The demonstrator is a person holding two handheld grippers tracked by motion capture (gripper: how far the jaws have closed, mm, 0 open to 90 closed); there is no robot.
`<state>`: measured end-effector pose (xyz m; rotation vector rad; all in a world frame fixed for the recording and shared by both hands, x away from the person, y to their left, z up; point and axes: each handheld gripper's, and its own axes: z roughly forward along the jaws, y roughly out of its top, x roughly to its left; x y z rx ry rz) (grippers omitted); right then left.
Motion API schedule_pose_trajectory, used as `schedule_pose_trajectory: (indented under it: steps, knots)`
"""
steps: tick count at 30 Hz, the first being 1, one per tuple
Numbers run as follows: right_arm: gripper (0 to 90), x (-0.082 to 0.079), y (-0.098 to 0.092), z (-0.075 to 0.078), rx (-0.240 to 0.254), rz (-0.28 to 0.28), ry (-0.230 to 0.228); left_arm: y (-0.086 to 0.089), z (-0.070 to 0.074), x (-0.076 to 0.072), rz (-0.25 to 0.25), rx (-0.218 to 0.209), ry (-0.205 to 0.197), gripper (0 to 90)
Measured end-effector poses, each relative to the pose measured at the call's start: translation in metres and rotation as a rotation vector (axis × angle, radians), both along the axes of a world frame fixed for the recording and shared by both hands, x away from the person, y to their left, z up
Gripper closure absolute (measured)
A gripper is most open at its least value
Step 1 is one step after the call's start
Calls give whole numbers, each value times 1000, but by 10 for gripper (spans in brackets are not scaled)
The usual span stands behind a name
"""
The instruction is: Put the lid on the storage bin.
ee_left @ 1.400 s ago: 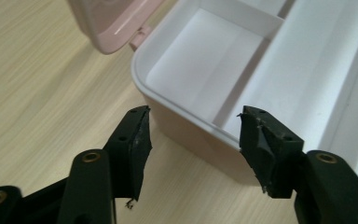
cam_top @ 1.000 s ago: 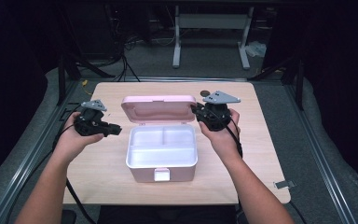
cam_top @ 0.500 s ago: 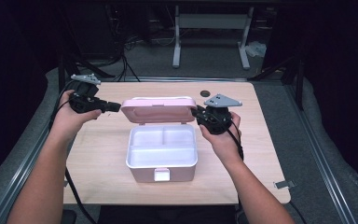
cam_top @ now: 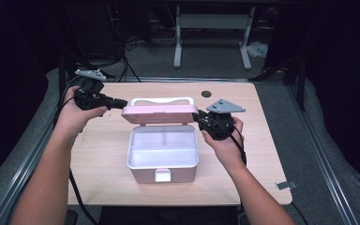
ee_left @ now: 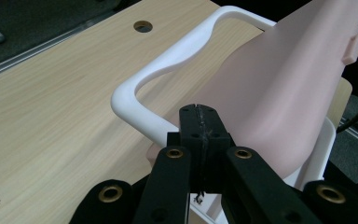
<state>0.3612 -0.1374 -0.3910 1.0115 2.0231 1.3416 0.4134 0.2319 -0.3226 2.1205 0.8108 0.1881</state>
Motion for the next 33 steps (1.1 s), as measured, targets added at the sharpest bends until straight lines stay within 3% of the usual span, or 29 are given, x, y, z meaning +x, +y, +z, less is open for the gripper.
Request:
schedule_pose_trajectory:
  steps: [18,23,33]
  knots:
    - [692,-18,-11,-8,14,99,35,-2,-16,-18,-61,21,4,900]
    - [685,-28,-15,-18,33,122,46,0,-27,-25,-77,6,7,900]
    - [680,-47,-20,-43,15,129,51,0,-48,-38,-107,16,15,900]
